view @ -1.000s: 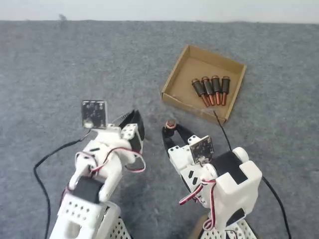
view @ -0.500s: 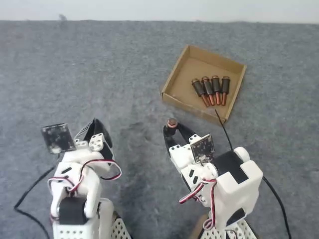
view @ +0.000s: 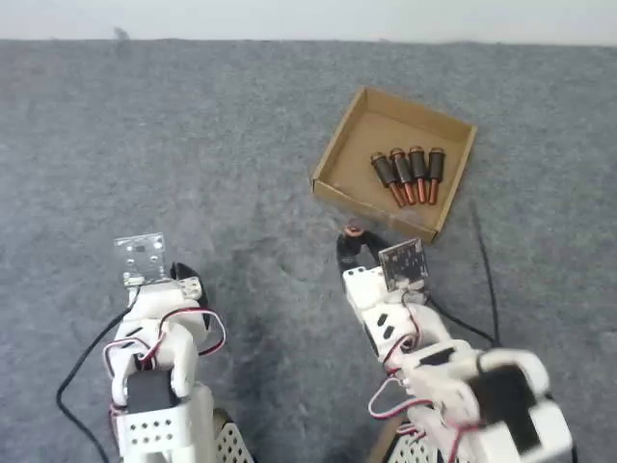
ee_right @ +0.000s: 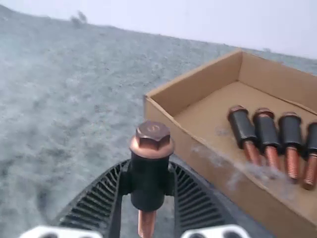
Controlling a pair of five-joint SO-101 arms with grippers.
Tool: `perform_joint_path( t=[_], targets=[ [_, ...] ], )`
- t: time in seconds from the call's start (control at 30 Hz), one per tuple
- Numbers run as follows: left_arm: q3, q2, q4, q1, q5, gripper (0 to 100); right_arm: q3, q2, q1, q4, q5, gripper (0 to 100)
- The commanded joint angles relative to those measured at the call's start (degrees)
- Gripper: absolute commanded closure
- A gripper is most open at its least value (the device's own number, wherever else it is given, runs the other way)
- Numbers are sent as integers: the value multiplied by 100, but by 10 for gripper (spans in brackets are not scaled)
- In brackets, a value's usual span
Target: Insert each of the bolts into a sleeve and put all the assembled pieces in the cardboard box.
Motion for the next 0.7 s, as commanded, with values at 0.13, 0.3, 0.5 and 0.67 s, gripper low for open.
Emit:
perform_joint_path(
  t=[0.13, 0.3, 0.5, 0.67],
  targets=[
    [-57, -114, 440, -44, -501, 989, -185, -1710, 171, 2484, 1301, 993],
    [-57, -105, 448, -44, -501, 989, -369, -2308, 224, 3591, 1081, 993],
    [-57, -105, 448, -44, -501, 989, -1899, -2545, 769, 6598, 598, 993],
    [-57, -105, 448, -44, -501, 989, -3965, -2097, 1015, 9437, 448, 993]
  ],
)
